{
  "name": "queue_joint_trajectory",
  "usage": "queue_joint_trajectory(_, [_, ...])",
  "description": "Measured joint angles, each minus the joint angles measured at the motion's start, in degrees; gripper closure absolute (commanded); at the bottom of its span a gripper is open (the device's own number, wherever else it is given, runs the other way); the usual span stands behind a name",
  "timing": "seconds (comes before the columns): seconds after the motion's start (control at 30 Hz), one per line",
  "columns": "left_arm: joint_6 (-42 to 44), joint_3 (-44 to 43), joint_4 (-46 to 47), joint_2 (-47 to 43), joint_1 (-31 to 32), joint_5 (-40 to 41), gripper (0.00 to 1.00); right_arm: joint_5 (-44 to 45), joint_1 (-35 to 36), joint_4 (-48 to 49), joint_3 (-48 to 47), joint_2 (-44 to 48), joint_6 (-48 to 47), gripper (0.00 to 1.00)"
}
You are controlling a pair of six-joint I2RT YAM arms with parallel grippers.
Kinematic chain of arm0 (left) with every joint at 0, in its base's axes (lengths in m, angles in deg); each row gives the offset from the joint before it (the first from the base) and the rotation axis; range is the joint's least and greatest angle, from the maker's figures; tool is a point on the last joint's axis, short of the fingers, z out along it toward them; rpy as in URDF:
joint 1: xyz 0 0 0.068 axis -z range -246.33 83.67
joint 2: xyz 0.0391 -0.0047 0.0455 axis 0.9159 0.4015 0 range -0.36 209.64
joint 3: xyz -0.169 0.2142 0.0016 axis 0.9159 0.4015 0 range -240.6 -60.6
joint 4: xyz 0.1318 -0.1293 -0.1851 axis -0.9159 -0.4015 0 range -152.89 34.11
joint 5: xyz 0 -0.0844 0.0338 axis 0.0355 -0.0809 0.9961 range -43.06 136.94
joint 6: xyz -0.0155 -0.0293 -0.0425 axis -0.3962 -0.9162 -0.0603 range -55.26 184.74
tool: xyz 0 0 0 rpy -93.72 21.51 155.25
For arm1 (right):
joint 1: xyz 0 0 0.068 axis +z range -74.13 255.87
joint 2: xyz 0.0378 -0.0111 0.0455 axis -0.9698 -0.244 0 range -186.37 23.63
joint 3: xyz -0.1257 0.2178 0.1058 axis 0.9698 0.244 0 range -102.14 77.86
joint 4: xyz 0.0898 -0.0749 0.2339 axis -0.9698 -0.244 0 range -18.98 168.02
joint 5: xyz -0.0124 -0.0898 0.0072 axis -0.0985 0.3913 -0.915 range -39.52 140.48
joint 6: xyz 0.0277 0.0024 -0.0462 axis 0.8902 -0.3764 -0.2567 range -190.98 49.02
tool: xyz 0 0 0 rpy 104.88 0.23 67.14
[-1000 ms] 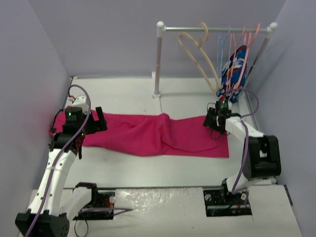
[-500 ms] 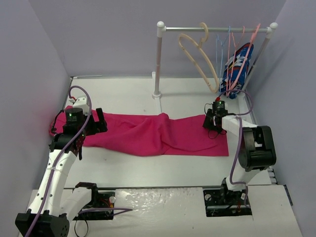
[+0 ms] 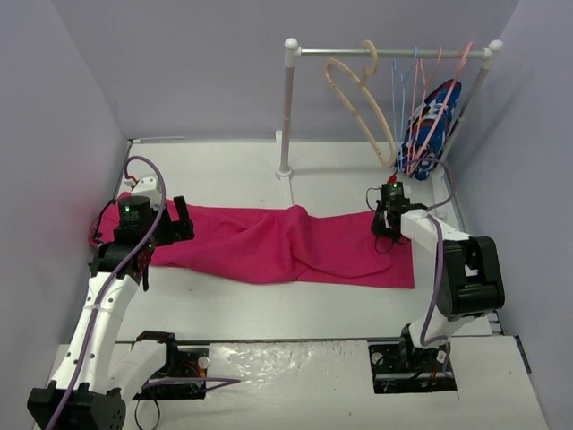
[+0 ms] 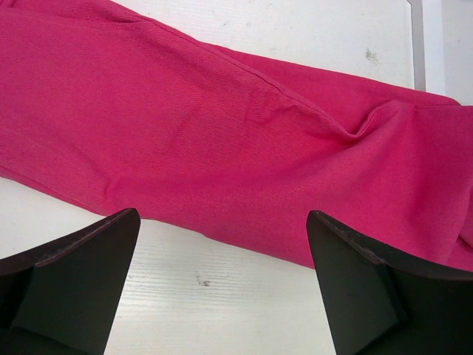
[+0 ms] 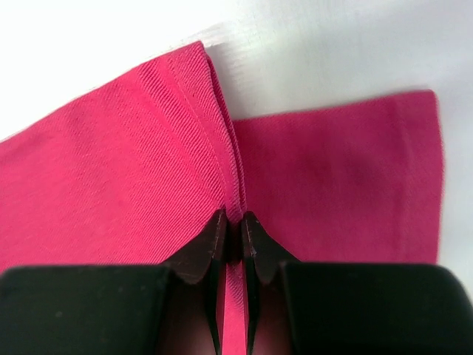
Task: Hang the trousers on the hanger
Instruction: Fold the trousers at the center of the board.
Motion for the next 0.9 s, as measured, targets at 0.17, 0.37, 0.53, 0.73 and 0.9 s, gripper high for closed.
queue_joint_trajectory(0.17, [0.00,0.00,-0.02,-0.11,0.01,0.44,0.05,2.64,0.63,-6.21,-3.59,6.80,1.88,1.00])
queue_joint_trajectory(0.37, [0.02,0.00,-0.04,-0.11,-0.01,0.70,0.05,5.18,-1.60,-12.42,-5.64,11.58,3.43,1.00])
queue_joint_trajectory(0.53, [0.06,0.00,-0.04,-0.11,0.00,0.72,0.05,5.93,-5.06,-17.08,-5.65,12.25,3.94,1.00])
queue_joint_trajectory(0.73, [0.22,0.00,-0.07,-0.11,-0.01,0.71,0.05,7.08,-8.11,-19.43,-5.65,13.68,4.37,1.00])
queue_joint_trajectory(0.9, [0.24,0.00,-0.07,-0.11,-0.01,0.68,0.05,9.14,-8.32,-19.45,-5.47,13.08,5.15,0.92])
